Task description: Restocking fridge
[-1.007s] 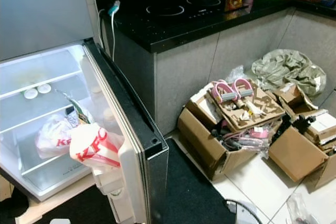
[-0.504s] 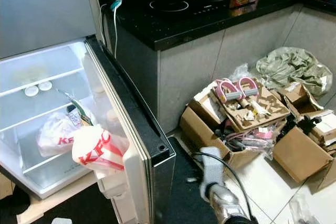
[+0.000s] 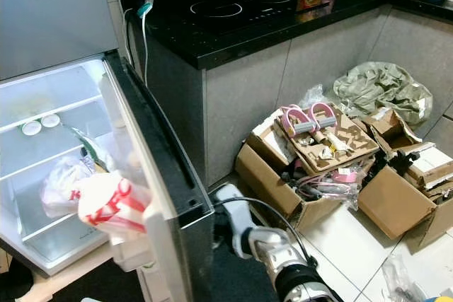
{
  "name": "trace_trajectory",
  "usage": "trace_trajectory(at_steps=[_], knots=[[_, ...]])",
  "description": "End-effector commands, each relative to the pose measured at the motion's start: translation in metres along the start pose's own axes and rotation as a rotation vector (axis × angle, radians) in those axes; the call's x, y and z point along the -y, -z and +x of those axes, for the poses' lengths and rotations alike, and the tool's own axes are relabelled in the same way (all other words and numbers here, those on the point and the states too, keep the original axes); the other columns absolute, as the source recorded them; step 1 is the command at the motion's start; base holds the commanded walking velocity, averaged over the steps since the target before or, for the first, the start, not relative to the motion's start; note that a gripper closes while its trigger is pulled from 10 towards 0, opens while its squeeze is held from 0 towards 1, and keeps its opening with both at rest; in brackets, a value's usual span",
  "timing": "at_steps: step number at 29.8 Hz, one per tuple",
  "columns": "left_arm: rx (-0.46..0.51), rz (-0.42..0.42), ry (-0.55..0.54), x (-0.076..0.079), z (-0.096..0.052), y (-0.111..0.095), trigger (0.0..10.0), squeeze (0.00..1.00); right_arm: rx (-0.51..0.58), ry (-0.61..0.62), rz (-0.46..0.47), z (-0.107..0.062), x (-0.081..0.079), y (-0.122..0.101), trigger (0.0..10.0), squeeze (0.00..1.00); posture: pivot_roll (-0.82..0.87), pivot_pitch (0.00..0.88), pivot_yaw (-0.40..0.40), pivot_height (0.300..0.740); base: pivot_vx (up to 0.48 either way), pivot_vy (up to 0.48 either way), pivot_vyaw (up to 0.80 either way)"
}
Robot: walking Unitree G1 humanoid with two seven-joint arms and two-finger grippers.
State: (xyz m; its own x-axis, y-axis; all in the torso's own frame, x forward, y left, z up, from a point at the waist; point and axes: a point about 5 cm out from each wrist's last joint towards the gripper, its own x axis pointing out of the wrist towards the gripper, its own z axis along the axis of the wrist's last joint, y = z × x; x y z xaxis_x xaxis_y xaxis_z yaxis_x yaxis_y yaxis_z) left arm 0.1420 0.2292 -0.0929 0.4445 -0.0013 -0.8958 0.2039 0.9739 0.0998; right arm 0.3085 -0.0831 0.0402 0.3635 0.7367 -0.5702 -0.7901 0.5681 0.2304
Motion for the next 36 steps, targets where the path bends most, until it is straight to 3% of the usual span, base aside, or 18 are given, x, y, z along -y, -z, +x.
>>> trace_trajectory(at_steps=[1, 3, 6, 7, 8, 10, 13, 14, 17, 19, 24, 25, 27, 28, 30, 32, 34, 36], knots=[[-0.037, 0.013, -0.008, -0.006, -0.003, 0.01, 10.0, 0.0, 0.049, -0.168, -0.065, 0.011, -0.026, -0.03, 10.0, 0.0, -0.08, 0.08, 0.003, 0.74, 0.0, 0.0, 0.0], [-0.036, 0.016, -0.006, -0.007, -0.003, 0.01, 10.0, 0.0, 0.078, -0.232, -0.094, 0.014, -0.038, -0.044, 10.0, 0.0, -0.08, 0.08, 0.002, 0.74, 0.0, 0.0, 0.0], [-0.042, 0.022, -0.003, -0.007, -0.003, 0.01, 10.0, 0.0, 0.235, -0.449, -0.109, 0.016, -0.084, -0.095, 10.0, 0.0, -0.08, 0.079, -0.001, 0.74, 0.0, 0.0, 0.0], [-0.042, 0.022, -0.003, -0.007, -0.003, 0.01, 10.0, 0.0, 0.235, -0.449, -0.109, 0.016, -0.084, -0.095, 10.0, 0.0, -0.08, 0.079, -0.001, 0.74, 0.0, 0.0, 0.0], [-0.046, 0.019, 0.002, -0.007, -0.003, 0.01, 10.0, 0.0, 0.369, -0.553, -0.037, 0.011, -0.106, -0.124, 10.0, 0.0, -0.08, 0.079, -0.001, 0.74, 0.0, 0.0, 0.0], [-0.051, 0.014, 0.009, -0.007, -0.003, 0.01, 10.0, 0.0, 0.515, -0.676, 0.052, 0.001, -0.13, -0.156, 10.0, 0.0, -0.08, 0.079, -0.001, 0.74, 0.0, 0.0, 0.0], [-0.063, -0.001, 0.011, -0.007, -0.003, 0.011, 10.0, 0.0, 0.537, -0.686, 0.081, 0.001, -0.135, -0.162, 10.0, 0.0, -0.08, 0.079, -0.001, 0.74, 0.0, 0.0, 0.0], [-0.077, -0.039, 0.0, -0.007, -0.003, 0.014, 10.0, 0.0, 0.453, -0.587, 0.063, 0.014, -0.124, -0.145, 10.0, 0.0, -0.07, 0.076, -0.009, 0.74, 0.0, 0.0, 0.0], [-0.084, -0.079, -0.019, -0.007, -0.003, 0.016, 10.0, 0.0, 0.379, -0.511, 0.055, 0.021, -0.115, -0.127, 10.0, 0.0, -0.07, 0.076, -0.009, 0.74, 0.0, 0.0, 0.0], [-0.088, -0.124, -0.052, -0.008, -0.004, 0.018, 10.0, 0.0, 0.308, -0.433, 0.08, 0.022, -0.1, -0.102, 10.0, 0.0, -0.07, 0.076, -0.009, 0.74, 0.0, 0.0, 0.0], [-0.084, -0.156, -0.083, -0.01, -0.004, 0.019, 10.0, 0.0, 0.229, -0.331, 0.099, 0.02, -0.084, -0.075, 10.0, 0.0, -0.07, 0.077, -0.016, 0.74, 0.0, 0.0, 0.0], [-0.058, -0.262, -0.19, -0.013, -0.005, 0.021, 10.0, 0.0, 0.093, -0.184, 0.062, 0.017, -0.06, -0.032, 10.0, 0.0, -0.08, 0.077, -0.014, 0.74, 0.0, 0.0, 0.0], [-0.058, -0.262, -0.19, -0.013, -0.005, 0.021, 10.0, 0.0, 0.093, -0.184, 0.062, 0.017, -0.06, -0.032, 10.0, 0.0, -0.08, 0.077, -0.014, 0.74, 0.0, 0.0, 0.0], [-0.041, -0.332, -0.262, -0.015, -0.006, 0.023, 10.0, 0.0, 0.037, -0.133, 0.051, 0.015, -0.052, -0.016, 10.0, 0.0, -0.08, 0.077, -0.014, 0.74, 0.0, 0.0, 0.0], [-0.005, -0.621, -0.464, -0.015, -0.009, 0.029, 10.0, 0.0, -0.098, 0.044, 0.073, 0.003, -0.024, 0.032, 10.0, 0.0, -0.09, 0.079, -0.012, 0.74, 0.0, 0.0, 0.0], [-0.001, -0.799, -0.557, -0.012, -0.011, 0.034, 10.0, 0.0, -0.182, 0.229, 0.124, -0.014, -0.002, 0.071, 10.0, 0.0, -0.08, 0.078, -0.014, 0.74, 0.0, 0.0, 0.0], [0.005, -0.871, -0.54, -0.009, -0.01, 0.035, 10.0, 0.0, -0.223, 0.409, 0.169, -0.032, 0.015, 0.1, 10.0, 0.0, -0.08, 0.076, -0.016, 0.74, 0.0, 0.0, 0.0], [0.015, -0.843, -0.495, -0.009, -0.009, 0.033, 10.0, 0.0, -0.255, 0.585, 0.275, -0.054, 0.026, 0.131, 10.0, 0.0, -0.08, 0.073, -0.014, 0.74, 0.0, 0.0, 0.0]])
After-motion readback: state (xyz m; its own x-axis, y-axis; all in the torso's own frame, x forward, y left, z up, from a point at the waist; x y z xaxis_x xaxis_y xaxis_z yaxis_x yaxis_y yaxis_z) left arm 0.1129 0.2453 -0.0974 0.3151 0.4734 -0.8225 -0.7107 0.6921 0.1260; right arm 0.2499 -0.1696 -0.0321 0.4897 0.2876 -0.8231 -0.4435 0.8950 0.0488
